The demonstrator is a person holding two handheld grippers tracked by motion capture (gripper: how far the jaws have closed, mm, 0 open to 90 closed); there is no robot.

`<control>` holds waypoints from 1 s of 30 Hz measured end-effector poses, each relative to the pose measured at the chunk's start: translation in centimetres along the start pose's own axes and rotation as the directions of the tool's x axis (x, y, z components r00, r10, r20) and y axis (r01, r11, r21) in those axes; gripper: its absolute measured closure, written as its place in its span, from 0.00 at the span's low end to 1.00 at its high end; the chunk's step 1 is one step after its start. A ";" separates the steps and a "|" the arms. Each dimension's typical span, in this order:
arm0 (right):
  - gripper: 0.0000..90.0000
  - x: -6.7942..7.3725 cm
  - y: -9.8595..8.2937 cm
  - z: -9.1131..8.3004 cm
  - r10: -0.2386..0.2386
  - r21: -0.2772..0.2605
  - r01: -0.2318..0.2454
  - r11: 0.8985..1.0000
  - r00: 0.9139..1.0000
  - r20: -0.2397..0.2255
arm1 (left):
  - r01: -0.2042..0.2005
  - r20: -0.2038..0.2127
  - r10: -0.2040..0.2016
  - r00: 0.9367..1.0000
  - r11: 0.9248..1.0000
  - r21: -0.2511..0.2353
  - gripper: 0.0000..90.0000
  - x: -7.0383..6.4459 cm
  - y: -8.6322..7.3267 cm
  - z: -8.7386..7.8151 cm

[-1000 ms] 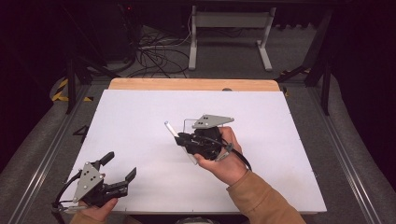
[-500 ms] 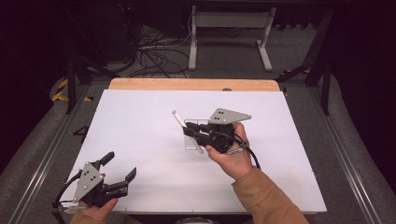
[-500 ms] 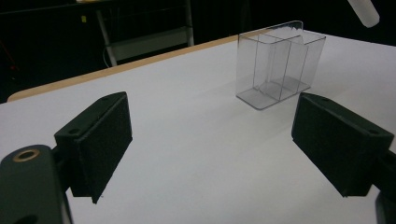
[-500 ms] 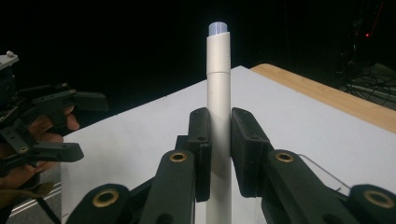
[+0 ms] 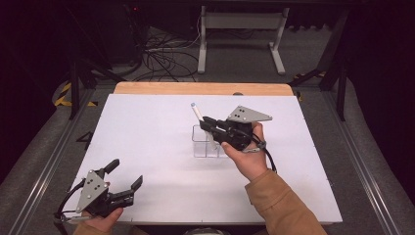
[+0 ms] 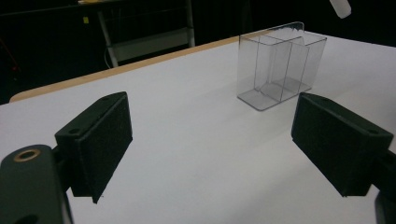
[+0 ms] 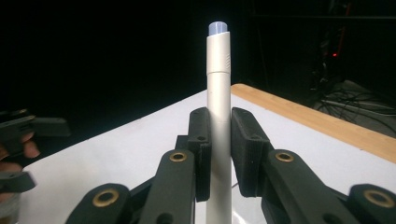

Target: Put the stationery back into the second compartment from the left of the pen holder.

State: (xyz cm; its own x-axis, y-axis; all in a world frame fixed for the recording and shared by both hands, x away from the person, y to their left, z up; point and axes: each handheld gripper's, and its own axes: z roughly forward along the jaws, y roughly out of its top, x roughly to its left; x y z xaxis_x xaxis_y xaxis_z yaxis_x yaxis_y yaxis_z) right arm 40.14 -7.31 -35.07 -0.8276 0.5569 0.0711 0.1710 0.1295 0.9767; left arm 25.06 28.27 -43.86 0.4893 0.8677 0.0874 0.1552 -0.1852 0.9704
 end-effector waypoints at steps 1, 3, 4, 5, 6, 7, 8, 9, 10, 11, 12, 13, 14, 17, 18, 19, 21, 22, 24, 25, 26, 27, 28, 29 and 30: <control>0.88 -0.2 0.0 0.0 0.002 -0.007 -0.002 1.000 1.000 0.008 | -0.001 0.000 0.001 1.000 1.000 0.001 0.15 0.0 0.0 0.0; 0.88 -0.5 -0.1 0.1 0.001 -0.018 0.000 1.000 1.000 0.023 | -0.001 0.000 0.001 1.000 1.000 0.001 0.15 0.0 0.0 0.0; 0.88 -0.7 -0.1 0.2 -0.003 -0.020 0.003 1.000 0.999 0.032 | -0.001 0.000 0.001 1.000 1.000 0.001 0.15 0.0 0.0 0.0; 0.88 -0.9 -0.1 0.2 0.000 -0.026 0.001 1.000 0.999 0.038 | 0.000 0.000 0.000 1.000 1.000 0.000 0.15 0.0 0.0 0.0; 0.88 -1.0 -0.2 0.3 -0.002 -0.028 0.003 1.000 0.999 0.045 | 0.000 0.000 0.000 1.000 1.000 0.000 0.15 0.0 0.0 0.0; 0.88 -1.2 -0.2 0.4 -0.003 -0.033 0.004 0.999 0.999 0.051 | 0.000 0.000 0.000 1.000 1.000 0.000 0.15 0.0 0.0 0.0; 0.88 -1.3 -0.3 0.5 -0.007 -0.036 0.009 0.999 0.998 0.059 | 0.000 -0.001 0.000 1.000 1.000 0.000 0.15 0.0 0.0 0.0; 0.88 -1.5 -0.3 0.6 -0.014 -0.039 0.017 0.999 0.998 0.067 | 0.000 -0.001 0.000 1.000 1.000 0.000 0.15 0.0 0.0 0.0; 0.88 -1.6 -0.4 0.7 -0.023 -0.048 0.026 0.998 0.997 0.073 | 0.001 -0.001 -0.001 1.000 1.000 0.000 0.15 0.0 0.0 0.0; 0.88 -1.7 -0.5 0.8 -0.032 -0.054 0.036 0.998 0.996 0.080 | 0.003 -0.002 -0.003 1.000 1.000 0.000 0.15 0.0 0.0 0.0; 0.88 -1.8 -0.5 0.9 -0.042 -0.056 0.047 0.997 0.995 0.088 | 0.003 -0.001 -0.003 1.000 1.000 0.000 0.15 0.0 0.0 0.0; 0.88 -1.9 -0.6 1.1 -0.046 -0.055 0.051 0.997 0.995 0.092 | 0.003 -0.001 -0.003 1.000 1.000 0.001 0.15 0.0 0.0 0.0; 0.88 -2.1 -0.6 1.2 -0.048 -0.053 0.054 0.997 0.994 0.096 | 0.003 -0.001 -0.003 1.000 1.000 0.001 0.15 0.0 0.0 0.0; 0.88 -2.6 -0.9 1.6 -0.053 -0.042 0.058 0.997 0.992 0.116 | 0.004 0.000 -0.004 1.000 1.000 0.002 0.15 0.1 0.0 0.0; 0.88 -2.7 -1.0 1.7 -0.048 -0.042 0.054 0.998 0.992 0.120 | 0.006 0.000 -0.006 1.000 1.000 0.002 0.15 0.1 0.0 0.0; 0.88 -2.8 -1.0 1.8 -0.046 -0.040 0.052 0.998 0.991 0.124 | 0.006 0.000 -0.006 1.000 1.000 0.001 0.15 0.1 0.0 0.0; 0.88 -3.0 -1.1 1.9 -0.046 -0.042 0.052 0.998 0.990 0.132 | 0.008 -0.001 -0.008 1.000 1.000 0.002 0.15 0.1 0.0 0.0; 0.88 -3.1 -1.1 1.9 -0.048 -0.042 0.054 0.998 0.990 0.135 | 0.009 0.001 -0.009 1.000 1.000 0.002 0.15 0.1 0.0 0.0; 0.88 -3.1 -1.2 1.9 -0.047 -0.041 0.053 0.998 0.989 0.140 | 0.008 -0.002 -0.008 1.000 1.000 0.001 0.15 0.1 0.0 0.0; 0.88 -3.2 -1.2 1.9 -0.048 -0.042 0.054 0.998 0.989 0.140 | 0.006 -0.003 -0.006 1.000 1.000 0.001 0.15 0.1 0.0 0.0; 0.88 -3.2 -1.2 1.9 -0.046 -0.046 0.052 0.998 0.989 0.140 | 0.006 -0.003 -0.006 1.000 1.000 -0.001 0.15 0.1 0.0 0.0; 0.88 -3.2 -1.2 1.9 -0.032 -0.053 0.040 0.998 0.990 0.136 | 0.006 -0.003 -0.006 1.000 1.000 -0.001 0.15 0.1 0.0 0.0; 0.88 -3.2 -1.3 1.9 -0.027 -0.071 0.036 0.997 0.992 0.126 | 0.005 -0.004 -0.005 1.000 1.000 0.000 0.15 0.1 0.0 0.0; 0.88 -3.1 -1.4 2.0 -0.031 -0.080 0.042 0.996 0.992 0.125 | 0.005 -0.003 -0.005 1.000 1.000 -0.001 0.15 0.1 0.0 0.0; 0.88 -3.1 -1.4 2.0 -0.046 -0.082 0.057 0.995 0.990 0.130 | 0.004 -0.002 -0.004 1.000 1.000 0.000 0.15 0.1 0.0 0.0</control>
State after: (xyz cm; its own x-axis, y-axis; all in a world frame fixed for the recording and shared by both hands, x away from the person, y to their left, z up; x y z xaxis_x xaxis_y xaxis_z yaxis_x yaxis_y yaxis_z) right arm 43.55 -7.58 -37.09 -0.7580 0.6523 -0.0010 0.0790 0.0933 0.9925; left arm 25.09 28.32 -43.85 0.4873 0.8692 0.0842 0.1571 -0.1821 0.9706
